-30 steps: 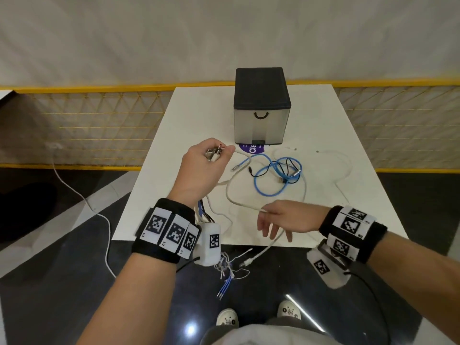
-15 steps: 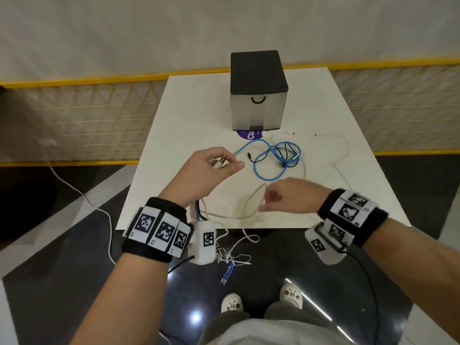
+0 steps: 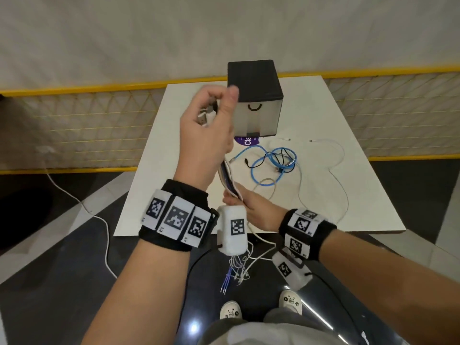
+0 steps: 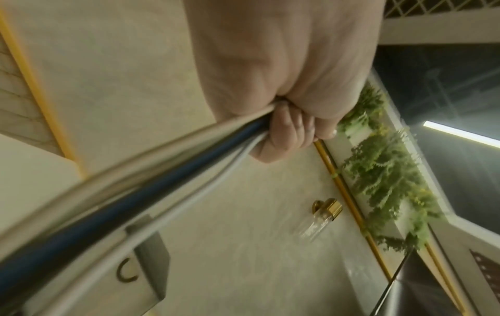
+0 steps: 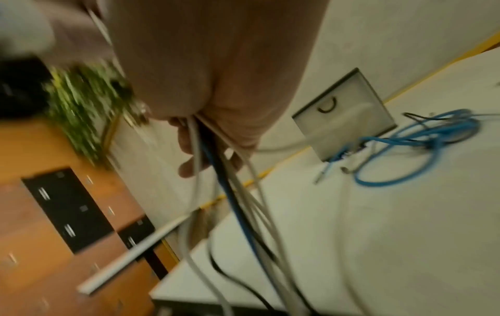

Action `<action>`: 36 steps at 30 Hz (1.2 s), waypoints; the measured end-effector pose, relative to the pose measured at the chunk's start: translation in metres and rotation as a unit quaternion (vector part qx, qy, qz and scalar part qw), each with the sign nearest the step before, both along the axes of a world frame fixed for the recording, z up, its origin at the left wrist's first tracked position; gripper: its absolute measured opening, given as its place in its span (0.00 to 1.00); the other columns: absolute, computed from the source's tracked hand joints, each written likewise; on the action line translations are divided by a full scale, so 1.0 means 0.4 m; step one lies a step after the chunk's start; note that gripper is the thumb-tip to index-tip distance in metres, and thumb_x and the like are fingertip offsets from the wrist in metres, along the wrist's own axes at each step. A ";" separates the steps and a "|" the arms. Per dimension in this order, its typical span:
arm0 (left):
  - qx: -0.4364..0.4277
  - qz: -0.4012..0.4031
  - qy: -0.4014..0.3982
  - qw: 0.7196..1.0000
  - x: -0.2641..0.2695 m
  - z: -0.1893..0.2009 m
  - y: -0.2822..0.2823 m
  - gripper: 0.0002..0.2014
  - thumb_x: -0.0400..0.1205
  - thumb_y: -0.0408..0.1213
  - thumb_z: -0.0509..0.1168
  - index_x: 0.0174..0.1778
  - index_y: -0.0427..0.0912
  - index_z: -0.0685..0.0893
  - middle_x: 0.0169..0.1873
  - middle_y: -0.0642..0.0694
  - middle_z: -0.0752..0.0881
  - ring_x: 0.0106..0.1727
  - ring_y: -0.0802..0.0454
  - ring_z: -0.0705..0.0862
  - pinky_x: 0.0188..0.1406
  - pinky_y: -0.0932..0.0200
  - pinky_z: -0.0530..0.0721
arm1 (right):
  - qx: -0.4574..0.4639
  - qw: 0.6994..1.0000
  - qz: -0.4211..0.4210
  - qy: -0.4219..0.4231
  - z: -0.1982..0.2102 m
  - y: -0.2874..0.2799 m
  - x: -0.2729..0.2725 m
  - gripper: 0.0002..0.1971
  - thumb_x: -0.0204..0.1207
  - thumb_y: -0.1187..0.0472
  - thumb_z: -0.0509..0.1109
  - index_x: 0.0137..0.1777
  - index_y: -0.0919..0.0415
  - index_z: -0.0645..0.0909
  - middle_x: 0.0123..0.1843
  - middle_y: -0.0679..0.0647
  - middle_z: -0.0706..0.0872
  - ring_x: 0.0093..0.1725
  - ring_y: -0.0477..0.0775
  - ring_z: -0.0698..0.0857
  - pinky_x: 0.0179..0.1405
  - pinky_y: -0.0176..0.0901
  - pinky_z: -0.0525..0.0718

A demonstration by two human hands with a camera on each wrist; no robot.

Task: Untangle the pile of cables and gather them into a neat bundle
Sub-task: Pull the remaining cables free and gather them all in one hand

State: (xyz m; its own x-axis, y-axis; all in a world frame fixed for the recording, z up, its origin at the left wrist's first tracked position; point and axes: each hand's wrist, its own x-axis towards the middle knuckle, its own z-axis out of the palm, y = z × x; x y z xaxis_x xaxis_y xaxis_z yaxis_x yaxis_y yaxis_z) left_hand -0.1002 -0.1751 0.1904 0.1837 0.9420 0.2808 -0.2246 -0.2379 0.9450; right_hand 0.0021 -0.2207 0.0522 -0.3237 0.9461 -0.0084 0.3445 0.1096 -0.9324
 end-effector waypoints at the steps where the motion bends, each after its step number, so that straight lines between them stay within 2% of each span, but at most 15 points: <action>1: -0.005 0.000 -0.016 1.000 -0.002 0.011 0.002 0.11 0.86 0.40 0.65 0.37 0.48 0.77 0.22 0.54 0.66 0.19 0.56 0.60 0.19 0.66 0.59 | -0.005 1.000 -0.002 -0.023 -0.022 -0.006 0.011 0.06 0.83 0.50 0.54 0.43 0.42 0.65 0.36 0.43 0.74 0.35 0.37 0.74 0.42 0.33 0.72; 4: 0.002 0.002 -0.023 1.000 -0.003 0.035 -0.004 0.11 0.86 0.40 0.64 0.37 0.47 0.76 0.22 0.54 0.66 0.20 0.55 0.59 0.19 0.66 0.58 | -0.043 0.994 0.011 -0.097 -0.065 -0.011 0.037 0.06 0.87 0.58 0.54 0.52 0.57 0.71 0.43 0.53 0.82 0.44 0.35 0.81 0.47 0.32 0.77; 6: 0.016 -0.003 -0.030 0.999 -0.006 0.048 -0.007 0.12 0.87 0.39 0.63 0.37 0.46 0.75 0.21 0.55 0.65 0.20 0.56 0.59 0.20 0.66 0.58 | -0.062 0.983 0.020 -0.170 -0.106 -0.015 0.052 0.14 0.86 0.57 0.56 0.62 0.68 0.73 0.56 0.64 0.84 0.57 0.54 0.83 0.62 0.50 0.77; 8: 0.023 -0.001 -0.036 0.999 -0.017 0.056 -0.005 0.12 0.87 0.39 0.63 0.36 0.47 0.74 0.20 0.54 0.64 0.19 0.56 0.58 0.20 0.66 0.57 | -0.076 0.974 0.035 -0.212 -0.139 -0.021 0.062 0.15 0.85 0.55 0.58 0.63 0.66 0.74 0.59 0.62 0.84 0.58 0.59 0.81 0.66 0.55 0.75; 12: 0.022 0.009 -0.027 0.999 -0.038 0.055 -0.001 0.13 0.87 0.40 0.63 0.36 0.48 0.74 0.20 0.53 0.62 0.19 0.56 0.57 0.20 0.66 0.57 | -0.138 0.971 0.070 -0.182 -0.154 -0.029 0.048 0.05 0.86 0.59 0.56 0.54 0.60 0.71 0.46 0.50 0.84 0.44 0.41 0.82 0.51 0.34 0.78; 16: 0.020 0.007 -0.015 1.000 -0.048 0.052 -0.003 0.12 0.87 0.40 0.63 0.36 0.47 0.73 0.21 0.53 0.62 0.19 0.55 0.58 0.20 0.65 0.56 | -0.172 0.968 0.092 -0.157 -0.148 -0.023 0.023 0.12 0.85 0.62 0.56 0.44 0.44 0.69 0.47 0.55 0.85 0.50 0.59 0.85 0.60 0.47 0.81; 18: 0.018 0.005 -0.007 1.000 -0.055 0.050 -0.004 0.12 0.87 0.40 0.63 0.36 0.47 0.74 0.21 0.52 0.63 0.20 0.54 0.58 0.20 0.64 0.56 | -0.187 0.963 0.112 -0.156 -0.146 -0.022 0.023 0.15 0.83 0.63 0.61 0.42 0.39 0.70 0.47 0.54 0.84 0.51 0.59 0.85 0.60 0.47 0.81; 22: 0.003 0.012 -0.013 1.000 -0.071 0.045 0.001 0.12 0.87 0.41 0.63 0.37 0.47 0.74 0.20 0.53 0.62 0.20 0.54 0.56 0.21 0.63 0.55 | -0.246 0.942 0.181 -0.141 -0.160 -0.035 0.027 0.17 0.77 0.66 0.71 0.45 0.39 0.76 0.47 0.45 0.84 0.47 0.41 0.84 0.56 0.29 0.80; 25: 0.004 0.016 -0.018 1.000 -0.082 0.042 0.006 0.12 0.87 0.41 0.64 0.36 0.49 0.76 0.20 0.53 0.63 0.19 0.55 0.57 0.20 0.64 0.55 | -0.148 0.927 0.155 -0.308 -0.193 -0.042 0.020 0.18 0.71 0.59 0.77 0.57 0.52 0.75 0.56 0.53 0.83 0.54 0.52 0.83 0.62 0.50 0.80; 27: 0.006 0.017 -0.020 1.000 -0.093 0.040 0.010 0.12 0.86 0.41 0.64 0.35 0.52 0.77 0.20 0.53 0.64 0.19 0.55 0.57 0.20 0.65 0.56 | -0.009 0.871 0.144 -0.470 -0.197 -0.054 0.006 0.25 0.71 0.54 0.73 0.66 0.59 0.71 0.65 0.58 0.77 0.64 0.61 0.78 0.66 0.57 0.74; 29: 0.006 0.020 -0.019 1.000 -0.104 0.036 0.015 0.13 0.86 0.41 0.64 0.34 0.53 0.77 0.19 0.54 0.64 0.20 0.55 0.58 0.20 0.65 0.56 | 0.084 0.824 0.127 -0.546 -0.189 -0.065 0.000 0.36 0.67 0.50 0.74 0.74 0.57 0.66 0.74 0.61 0.67 0.73 0.64 0.68 0.71 0.63 0.66; 32: 0.008 0.027 -0.012 1.000 -0.117 0.030 0.019 0.13 0.87 0.40 0.63 0.36 0.51 0.76 0.19 0.55 0.65 0.20 0.56 0.58 0.20 0.66 0.57 | -0.002 0.809 0.084 -0.581 -0.191 -0.052 0.024 0.56 0.59 0.45 0.81 0.82 0.47 0.49 0.83 0.62 0.45 0.83 0.68 0.42 0.76 0.79 0.50; 33: 0.007 0.028 -0.011 1.000 -0.119 0.026 0.020 0.12 0.87 0.40 0.63 0.36 0.50 0.76 0.19 0.56 0.65 0.20 0.56 0.58 0.20 0.66 0.57 | -0.055 0.814 0.067 -0.574 -0.193 -0.041 0.037 0.56 0.60 0.47 0.82 0.83 0.47 0.48 0.83 0.61 0.41 0.83 0.69 0.42 0.76 0.78 0.51; 34: 0.005 0.028 -0.011 1.000 -0.120 0.023 0.020 0.13 0.87 0.40 0.63 0.36 0.51 0.76 0.19 0.56 0.65 0.19 0.56 0.58 0.20 0.66 0.57 | -0.103 0.825 0.055 -0.553 -0.193 -0.031 0.049 0.52 0.64 0.51 0.80 0.82 0.50 0.52 0.83 0.63 0.44 0.83 0.70 0.50 0.77 0.73 0.59; 36: 0.003 0.021 -0.010 1.000 -0.121 0.018 0.019 0.13 0.87 0.41 0.64 0.35 0.53 0.77 0.19 0.55 0.65 0.20 0.56 0.59 0.20 0.66 0.57 | -0.146 0.854 0.054 -0.497 -0.190 -0.019 0.064 0.32 0.73 0.62 0.73 0.76 0.61 0.66 0.78 0.64 0.60 0.71 0.68 0.73 0.69 0.60 0.76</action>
State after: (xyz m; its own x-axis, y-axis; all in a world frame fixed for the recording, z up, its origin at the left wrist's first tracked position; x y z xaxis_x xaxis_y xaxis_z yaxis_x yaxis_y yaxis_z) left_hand -0.1487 -0.1675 0.1975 0.1383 0.9471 0.2897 -0.2333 -0.2532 0.9389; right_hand 0.0278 -0.2285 -0.0237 -0.1046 0.8216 -0.5603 0.9839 0.0034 -0.1787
